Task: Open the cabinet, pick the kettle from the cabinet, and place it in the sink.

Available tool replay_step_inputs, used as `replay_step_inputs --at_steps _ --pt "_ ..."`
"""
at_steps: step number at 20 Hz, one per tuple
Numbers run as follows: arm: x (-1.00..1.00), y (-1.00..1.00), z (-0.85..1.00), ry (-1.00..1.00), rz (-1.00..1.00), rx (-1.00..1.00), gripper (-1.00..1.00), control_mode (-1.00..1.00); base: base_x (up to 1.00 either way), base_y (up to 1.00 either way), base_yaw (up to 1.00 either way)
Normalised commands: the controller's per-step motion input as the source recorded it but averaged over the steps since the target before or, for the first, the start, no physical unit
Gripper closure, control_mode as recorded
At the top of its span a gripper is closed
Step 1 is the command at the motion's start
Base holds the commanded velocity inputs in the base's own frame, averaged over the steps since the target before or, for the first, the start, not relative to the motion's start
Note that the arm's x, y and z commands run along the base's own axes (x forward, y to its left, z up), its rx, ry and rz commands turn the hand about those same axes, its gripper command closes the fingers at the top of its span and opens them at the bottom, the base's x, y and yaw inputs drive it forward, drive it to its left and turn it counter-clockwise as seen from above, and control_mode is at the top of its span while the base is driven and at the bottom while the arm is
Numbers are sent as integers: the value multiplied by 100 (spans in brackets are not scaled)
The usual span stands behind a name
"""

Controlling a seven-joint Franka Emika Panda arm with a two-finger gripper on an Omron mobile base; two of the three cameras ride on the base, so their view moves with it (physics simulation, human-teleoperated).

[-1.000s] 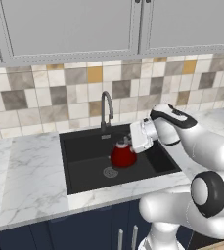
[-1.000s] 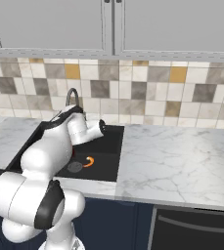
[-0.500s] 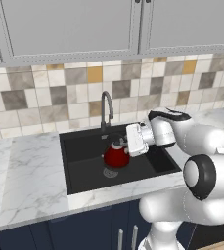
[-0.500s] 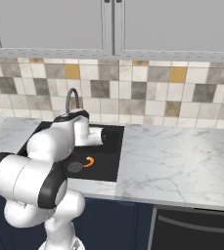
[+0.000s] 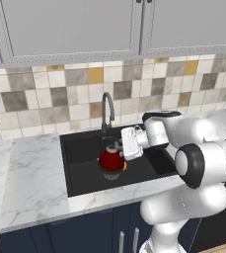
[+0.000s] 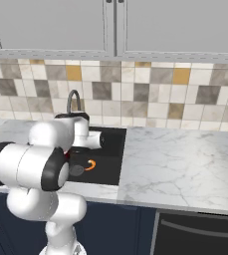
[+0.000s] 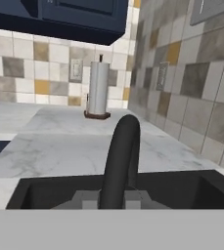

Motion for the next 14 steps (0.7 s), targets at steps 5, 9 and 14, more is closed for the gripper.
replay_step_inputs --at_steps 5,9,14 --pt "10 19 -16 0 2 1 100 -100 0 0 0" --pt "4 19 -20 -7 2 3 100 -100 0 0 0" --pt "2 20 -20 -10 1 4 100 -100 0 0 0"
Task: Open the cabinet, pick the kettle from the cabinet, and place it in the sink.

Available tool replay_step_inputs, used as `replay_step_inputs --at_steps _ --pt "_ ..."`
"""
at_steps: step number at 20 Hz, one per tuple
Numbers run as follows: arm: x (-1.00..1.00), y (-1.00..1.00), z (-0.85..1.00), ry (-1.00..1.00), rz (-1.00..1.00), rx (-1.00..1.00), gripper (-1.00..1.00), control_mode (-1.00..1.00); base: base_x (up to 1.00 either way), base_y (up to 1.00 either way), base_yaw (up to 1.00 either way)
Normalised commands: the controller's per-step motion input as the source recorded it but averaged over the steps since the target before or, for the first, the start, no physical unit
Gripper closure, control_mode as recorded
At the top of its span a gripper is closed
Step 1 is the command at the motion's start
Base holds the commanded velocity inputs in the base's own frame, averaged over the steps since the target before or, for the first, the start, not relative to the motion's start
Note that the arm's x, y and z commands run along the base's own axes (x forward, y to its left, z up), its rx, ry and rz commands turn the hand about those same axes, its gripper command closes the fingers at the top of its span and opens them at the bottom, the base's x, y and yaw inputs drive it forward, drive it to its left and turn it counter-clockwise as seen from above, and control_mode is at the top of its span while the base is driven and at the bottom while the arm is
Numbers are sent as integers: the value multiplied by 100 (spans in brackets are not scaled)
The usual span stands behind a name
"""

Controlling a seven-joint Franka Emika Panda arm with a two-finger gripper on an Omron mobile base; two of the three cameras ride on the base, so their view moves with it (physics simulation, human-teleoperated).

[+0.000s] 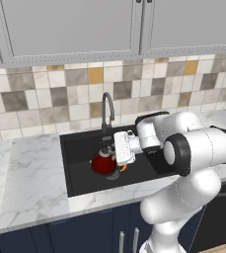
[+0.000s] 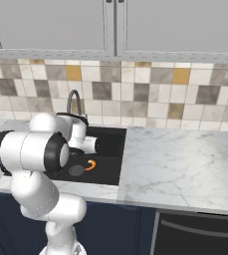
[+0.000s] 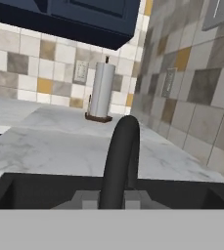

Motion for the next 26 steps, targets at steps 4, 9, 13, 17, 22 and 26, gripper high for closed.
replay_step_inputs --at_steps 4,9,13,17,22,26 --pt "0 21 -19 -15 0 4 100 -100 0 0 0" --pt "3 15 -16 -10 0 2 100 -100 0 0 0" --pt "14 5 -11 0 0 0 100 -100 0 0 0" --pt "19 4 -9 7 3 0 100 -100 0 0 0" --pt "17 5 -9 7 4 0 100 -100 0 0 0" --pt "11 7 -17 5 5 0 100 -100 0 0 0"
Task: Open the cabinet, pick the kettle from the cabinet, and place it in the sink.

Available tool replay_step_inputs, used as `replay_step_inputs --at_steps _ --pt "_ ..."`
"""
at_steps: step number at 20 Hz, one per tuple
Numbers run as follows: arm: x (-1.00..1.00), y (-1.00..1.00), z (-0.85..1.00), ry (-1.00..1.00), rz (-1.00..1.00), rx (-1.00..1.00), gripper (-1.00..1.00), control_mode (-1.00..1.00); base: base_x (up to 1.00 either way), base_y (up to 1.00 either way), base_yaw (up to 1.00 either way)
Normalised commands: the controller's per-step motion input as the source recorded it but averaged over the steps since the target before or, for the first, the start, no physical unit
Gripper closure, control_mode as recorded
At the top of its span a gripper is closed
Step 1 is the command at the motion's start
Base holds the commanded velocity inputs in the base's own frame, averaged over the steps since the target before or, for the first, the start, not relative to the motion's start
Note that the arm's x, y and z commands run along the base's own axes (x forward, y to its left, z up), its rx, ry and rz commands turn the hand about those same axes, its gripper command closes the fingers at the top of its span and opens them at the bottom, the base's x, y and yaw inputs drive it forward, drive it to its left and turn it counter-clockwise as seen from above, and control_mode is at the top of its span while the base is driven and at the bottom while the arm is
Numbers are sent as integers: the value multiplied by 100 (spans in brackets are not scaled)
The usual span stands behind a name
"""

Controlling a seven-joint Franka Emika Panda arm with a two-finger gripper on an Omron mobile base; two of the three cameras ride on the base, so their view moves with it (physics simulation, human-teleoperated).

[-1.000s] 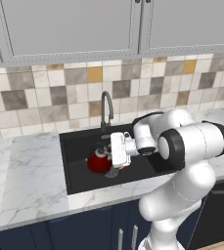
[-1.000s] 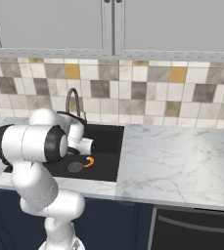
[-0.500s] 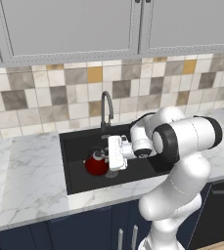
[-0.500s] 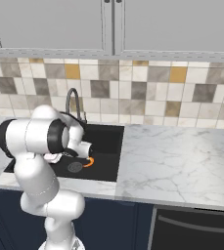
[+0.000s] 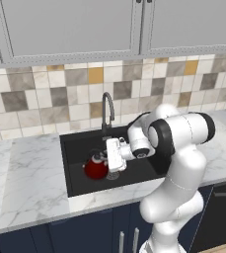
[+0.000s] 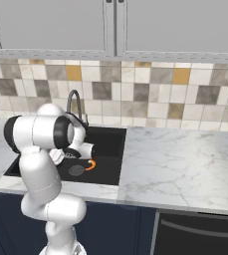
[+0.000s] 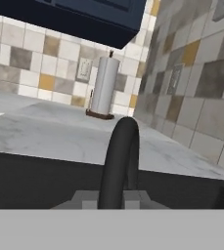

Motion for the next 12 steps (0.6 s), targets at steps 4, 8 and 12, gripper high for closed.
replay_step_inputs --at_steps 4,8,12 --pt "4 9 -23 1 4 0 100 -100 0 0 0" --pt "7 12 -21 4 2 0 100 -100 0 0 0" --pt "8 11 -22 2 2 0 100 -100 0 0 0"
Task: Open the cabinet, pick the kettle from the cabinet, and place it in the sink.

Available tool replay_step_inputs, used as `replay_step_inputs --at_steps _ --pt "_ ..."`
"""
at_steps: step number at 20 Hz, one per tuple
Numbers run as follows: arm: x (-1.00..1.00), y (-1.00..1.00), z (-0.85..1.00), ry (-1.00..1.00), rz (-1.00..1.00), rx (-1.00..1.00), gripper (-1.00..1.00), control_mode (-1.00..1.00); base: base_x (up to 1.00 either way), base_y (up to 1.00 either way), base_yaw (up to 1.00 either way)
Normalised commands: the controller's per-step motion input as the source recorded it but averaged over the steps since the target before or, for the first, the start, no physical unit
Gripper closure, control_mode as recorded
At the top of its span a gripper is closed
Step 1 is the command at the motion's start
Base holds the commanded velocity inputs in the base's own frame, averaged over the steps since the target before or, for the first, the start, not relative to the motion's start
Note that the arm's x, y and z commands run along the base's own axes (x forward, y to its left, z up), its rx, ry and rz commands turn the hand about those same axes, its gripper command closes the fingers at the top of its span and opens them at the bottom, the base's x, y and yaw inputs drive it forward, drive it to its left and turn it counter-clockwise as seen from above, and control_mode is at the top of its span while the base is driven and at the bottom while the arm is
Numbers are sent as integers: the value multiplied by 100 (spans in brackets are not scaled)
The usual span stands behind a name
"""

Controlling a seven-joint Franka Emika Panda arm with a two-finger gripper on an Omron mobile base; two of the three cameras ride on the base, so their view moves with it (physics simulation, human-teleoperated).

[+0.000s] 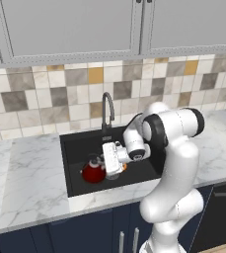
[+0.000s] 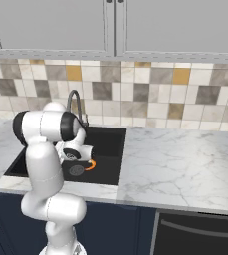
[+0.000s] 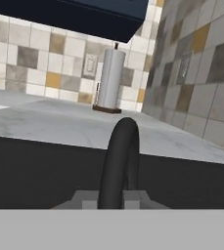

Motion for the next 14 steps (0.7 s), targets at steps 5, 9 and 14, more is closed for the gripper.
replay_step_inputs --at_steps 5,9,14 --pt "10 10 -21 0 2 0 100 -100 0 0 0" --pt "13 10 -21 0 0 0 100 -100 0 0 0" --pt "15 9 -20 0 0 0 100 -100 0 0 0"
